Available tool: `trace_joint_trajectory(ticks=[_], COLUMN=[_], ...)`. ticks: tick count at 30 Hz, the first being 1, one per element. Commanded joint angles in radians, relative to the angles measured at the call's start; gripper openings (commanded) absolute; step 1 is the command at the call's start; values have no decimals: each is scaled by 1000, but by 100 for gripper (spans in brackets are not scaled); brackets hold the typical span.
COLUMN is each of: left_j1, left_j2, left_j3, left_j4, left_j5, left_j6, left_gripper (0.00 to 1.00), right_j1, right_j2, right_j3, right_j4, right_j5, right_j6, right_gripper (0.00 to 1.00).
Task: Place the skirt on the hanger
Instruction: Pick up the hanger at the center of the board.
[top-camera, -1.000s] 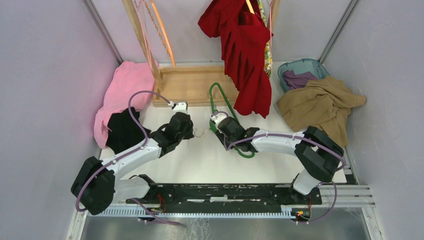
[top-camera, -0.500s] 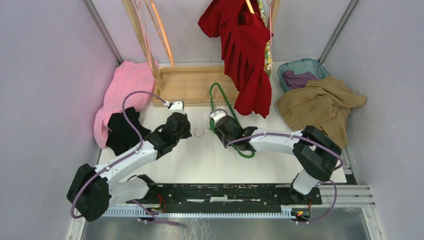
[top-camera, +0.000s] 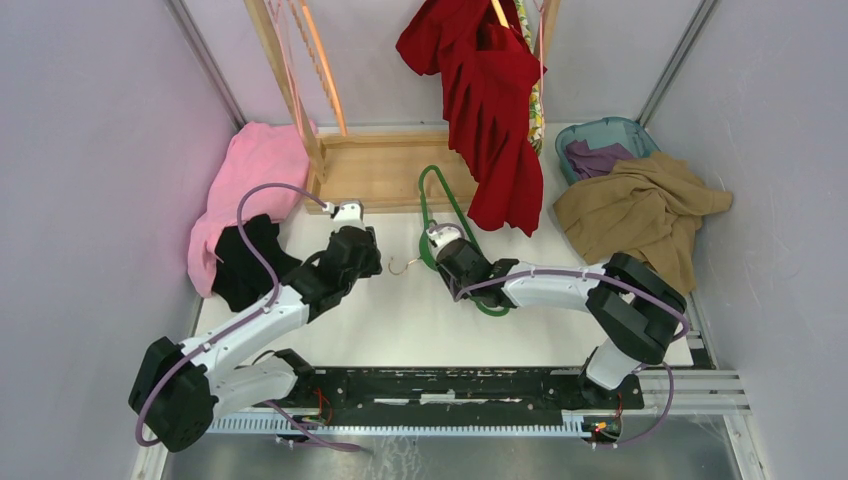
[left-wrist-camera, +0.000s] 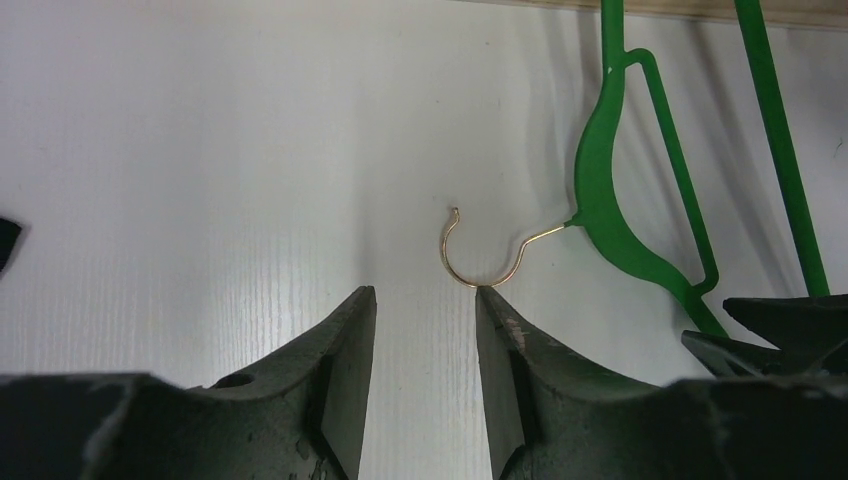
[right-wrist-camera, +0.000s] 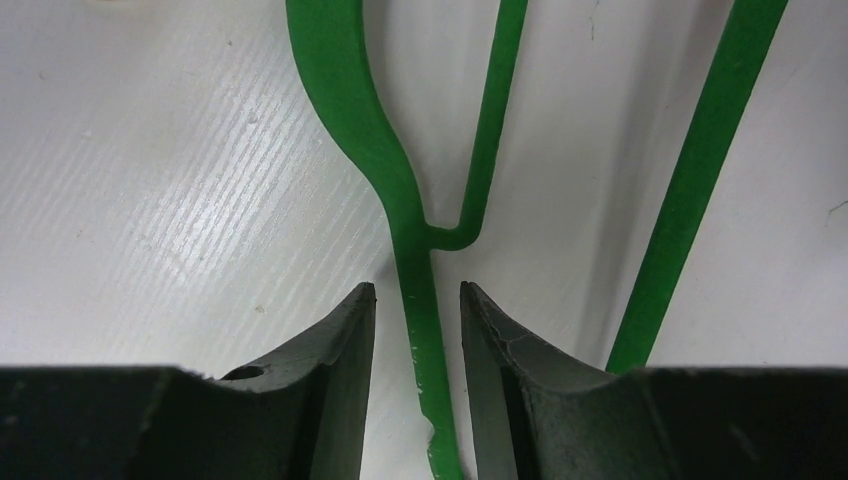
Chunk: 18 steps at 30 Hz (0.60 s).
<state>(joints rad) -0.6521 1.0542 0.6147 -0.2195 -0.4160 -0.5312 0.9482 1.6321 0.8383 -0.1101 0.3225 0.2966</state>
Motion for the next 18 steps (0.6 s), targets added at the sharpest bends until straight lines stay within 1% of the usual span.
trace_joint_trajectory(ticks=[1, 5, 12, 13, 14, 15, 18], left_j1=[-3, -3, -3, -3, -3, -4, -3], left_j2=[-23, -26, -45, -47, -48, -48, -53], left_j3=[28, 34, 40, 41, 40, 41, 51], left_j4=[0, -8, -18, -19, -20, -21, -36], left_j5=[-32, -32, -43, -44, -44, -44, -49], left_j6=[-15, -14, -3, -2, -1, 1, 5], left_gripper=[50, 50, 50, 50, 50, 50, 50], right_j1=[-8, -29, -81, -88, -95, -101, -115], right_j2=[-1, 38, 108, 115, 120, 119, 97], right_j3=[-9, -2, 0, -3, -7, -12, -23], right_j4=[55, 86, 130, 134, 140, 149, 160], right_j5=[6, -44, -145, -151, -157, -162, -183], right_j6=[47, 67, 106, 110, 115, 118, 119], right_gripper=[42, 42, 36, 33, 25, 20, 9])
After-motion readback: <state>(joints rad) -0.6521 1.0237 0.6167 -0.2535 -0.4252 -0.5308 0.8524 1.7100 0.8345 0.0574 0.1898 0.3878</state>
